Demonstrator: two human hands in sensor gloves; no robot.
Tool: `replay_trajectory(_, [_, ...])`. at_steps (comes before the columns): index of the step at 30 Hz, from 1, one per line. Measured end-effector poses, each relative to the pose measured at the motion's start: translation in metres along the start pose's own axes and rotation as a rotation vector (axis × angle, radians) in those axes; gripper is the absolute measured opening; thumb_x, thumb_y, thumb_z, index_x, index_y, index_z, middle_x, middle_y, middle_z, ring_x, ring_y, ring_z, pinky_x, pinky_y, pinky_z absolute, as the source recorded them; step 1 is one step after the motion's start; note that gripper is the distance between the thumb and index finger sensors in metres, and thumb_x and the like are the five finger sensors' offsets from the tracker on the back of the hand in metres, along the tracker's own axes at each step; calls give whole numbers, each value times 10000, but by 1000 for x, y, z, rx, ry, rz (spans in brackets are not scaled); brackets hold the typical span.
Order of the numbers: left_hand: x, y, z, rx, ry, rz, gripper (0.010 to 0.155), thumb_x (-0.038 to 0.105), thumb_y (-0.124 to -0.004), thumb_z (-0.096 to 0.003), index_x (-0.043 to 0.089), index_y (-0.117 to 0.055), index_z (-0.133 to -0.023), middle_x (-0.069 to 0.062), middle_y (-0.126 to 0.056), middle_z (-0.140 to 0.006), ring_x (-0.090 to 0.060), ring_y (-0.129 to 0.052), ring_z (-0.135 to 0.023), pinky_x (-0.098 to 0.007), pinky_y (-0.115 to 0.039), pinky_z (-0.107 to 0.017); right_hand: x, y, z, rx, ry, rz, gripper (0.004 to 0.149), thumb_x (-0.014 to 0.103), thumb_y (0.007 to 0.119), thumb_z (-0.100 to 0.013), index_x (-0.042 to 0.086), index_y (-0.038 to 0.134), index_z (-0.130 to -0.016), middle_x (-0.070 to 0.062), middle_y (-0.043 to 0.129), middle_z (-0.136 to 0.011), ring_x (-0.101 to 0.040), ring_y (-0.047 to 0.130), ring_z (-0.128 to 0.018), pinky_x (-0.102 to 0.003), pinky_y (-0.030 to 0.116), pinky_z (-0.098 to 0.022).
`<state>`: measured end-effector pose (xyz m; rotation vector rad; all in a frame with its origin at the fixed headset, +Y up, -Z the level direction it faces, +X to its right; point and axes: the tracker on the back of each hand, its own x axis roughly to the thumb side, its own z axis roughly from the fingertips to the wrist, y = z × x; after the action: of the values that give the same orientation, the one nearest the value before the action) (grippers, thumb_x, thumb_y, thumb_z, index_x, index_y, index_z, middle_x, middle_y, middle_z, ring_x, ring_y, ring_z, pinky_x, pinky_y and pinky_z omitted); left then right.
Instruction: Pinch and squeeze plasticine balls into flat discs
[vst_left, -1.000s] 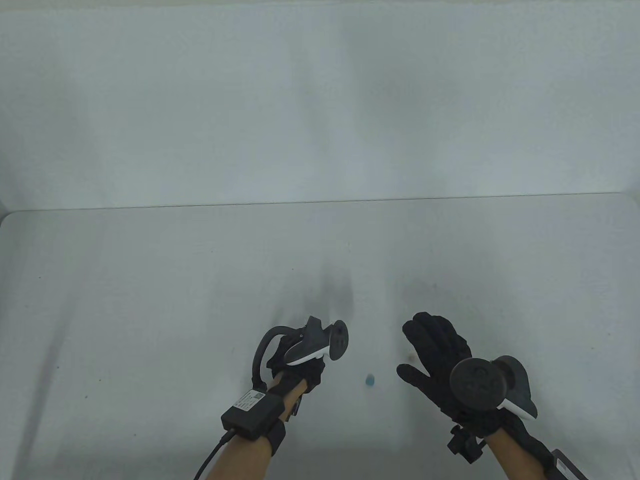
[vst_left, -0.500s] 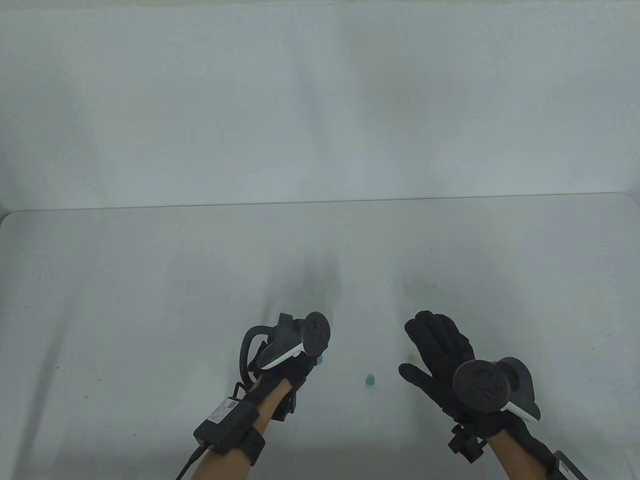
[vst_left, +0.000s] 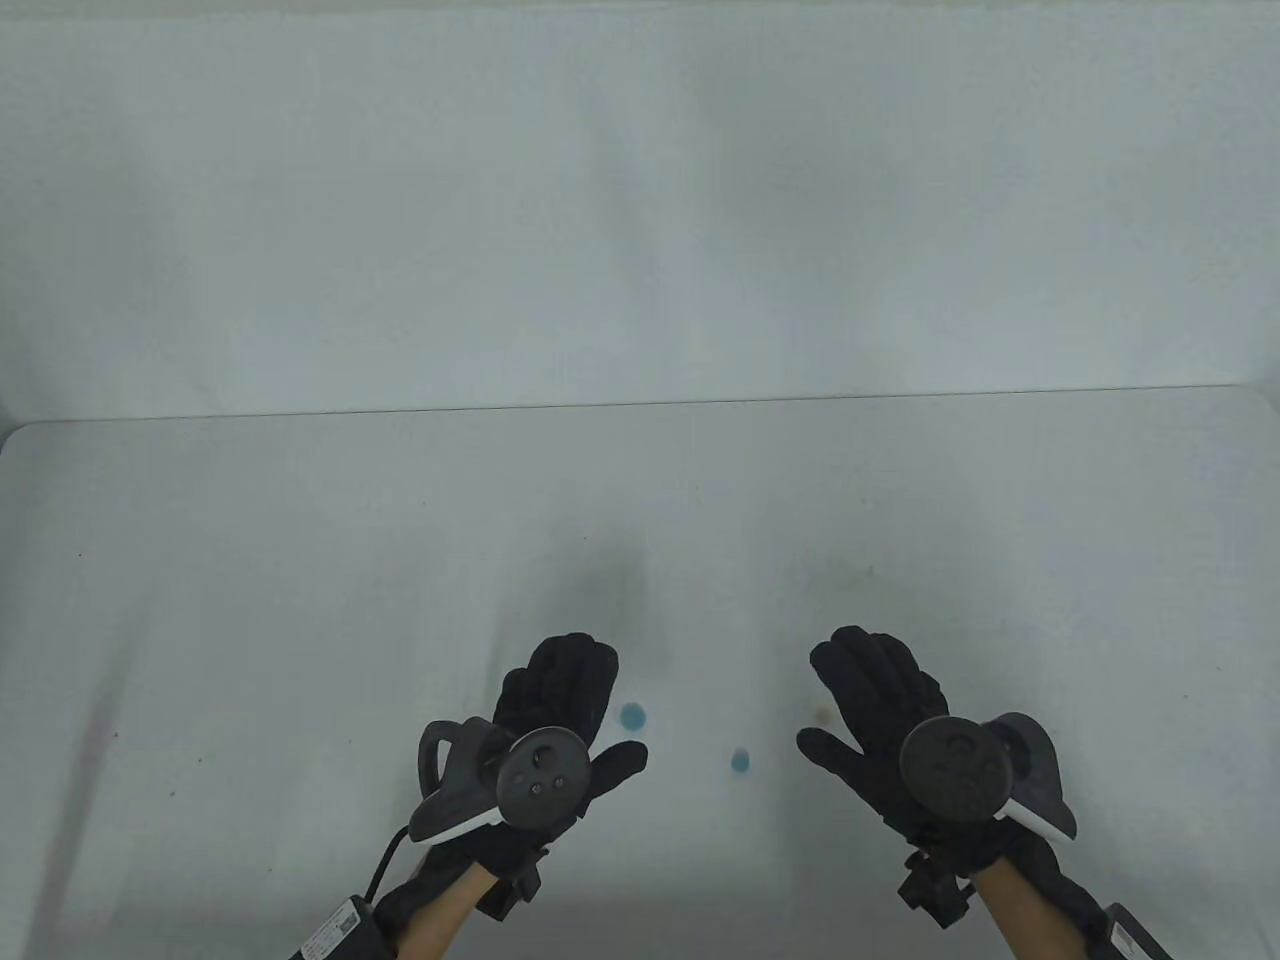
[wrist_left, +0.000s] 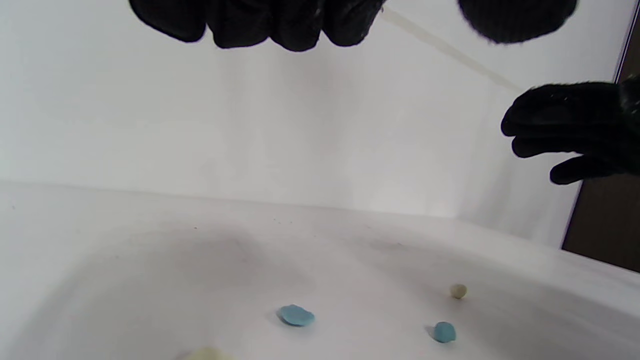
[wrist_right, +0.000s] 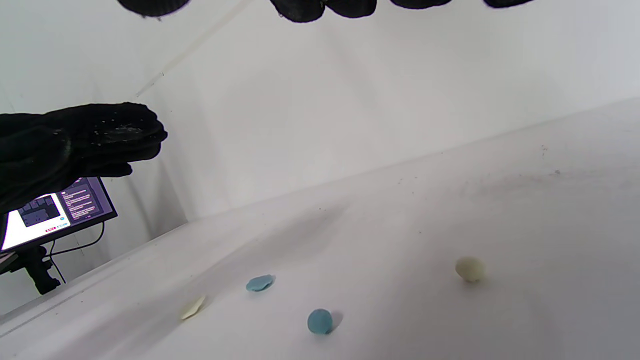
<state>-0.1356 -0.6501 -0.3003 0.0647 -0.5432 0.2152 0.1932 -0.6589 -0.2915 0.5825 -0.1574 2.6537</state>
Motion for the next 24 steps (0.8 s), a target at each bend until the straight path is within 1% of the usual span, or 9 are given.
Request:
replay_trajectory(2, [-2, -2, 0, 17, 4, 29, 850, 565, -600, -540, 43, -371, -1170, -266, -377, -1189, -529, -429, -1096, -633, -472, -750, 0, 1, -1, 5, 6, 15, 757, 605, 529, -578, 130, 402, -1154, -181, 365, -1217, -542, 422, -1080, -742, 486, -683])
replay_trajectory(4, [-5, -1, 1, 14, 3, 13, 849, 564, -599, -541, 40, -372, -1169, -273, -376, -1186, -535, -427, -1093, -634, -472, -748, 1, 2, -1, 11, 8, 36, 755, 601, 535, -581, 128, 400, -1154, -185, 364, -1216, -541, 423, -1081, -742, 484, -684])
replay_trajectory(6, [-8, 0, 4, 29, 10, 26, 848, 563, -600, -541, 37, -377, -1167, -276, -375, -1184, -540, -428, -1089, -634, -474, -747, 4, 0, -2, -15, 13, 65, 755, 599, 548, -580, 129, 404, -1153, -182, 374, -1217, -539, 432, -1082, -741, 489, -684])
replay_trajectory(8, [-9, 1, 6, 36, 14, 45, 847, 561, -601, -542, 33, -381, -1166, -282, -374, -1182, -545, -426, -1087, -639, -473, -744, 6, -1, -5, -8, 18, 76, 755, 597, 559, -581, 131, 406, -1154, -181, 386, -1218, -535, 456, -1082, -735, 498, -689])
replay_trajectory(11, [-12, 2, 7, 46, 25, 37, 840, 555, -604, -543, 29, -392, -1163, -288, -383, -1178, -551, -432, -1082, -640, -476, -742, 13, 0, -16, 55, 15, 100, 744, 579, 593, -584, 125, 428, -1150, -187, 429, -1209, -528, 544, -1060, -704, 548, -694])
replay_trajectory(14, [-12, -1, 7, 39, 23, 37, 837, 551, -607, -544, 26, -399, -1161, -289, -387, -1175, -550, -440, -1079, -633, -477, -743, 22, 5, -33, 145, 2, 207, 712, 563, 630, -580, 142, 476, -1132, -161, 550, -1168, -451, 707, -990, -594, 683, -674])
replay_trajectory(18, [-11, -4, 7, 47, 18, 11, 828, 548, -609, -543, 32, -411, -1159, -284, -399, -1174, -546, -449, -1079, -631, -483, -743, 31, 29, -54, 264, -3, 265, 664, 531, 685, -567, 156, 551, -1098, -137, 652, -1111, -398, 768, -943, -544, 728, -657])
replay_trajectory(23, [-10, -8, 7, 33, 13, 7, 822, 544, -611, -544, 33, -418, -1159, -284, -402, -1174, -546, -451, -1079, -633, -483, -742, 34, 72, -70, 450, -6, 376, 641, 501, 722, -554, 177, 563, -1084, -105, 690, -1080, -360, 787, -933, -519, 742, -659])
replay_trajectory(24, [-9, -8, 7, 32, 12, 4, 819, 543, -611, -544, 35, -421, -1158, -282, -405, -1174, -544, -454, -1079, -631, -484, -742, 34, 78, -71, 468, -6, 390, 634, 489, 728, -553, 181, 563, -1082, -101, 694, -1077, -353, 787, -934, -514, 745, -659])
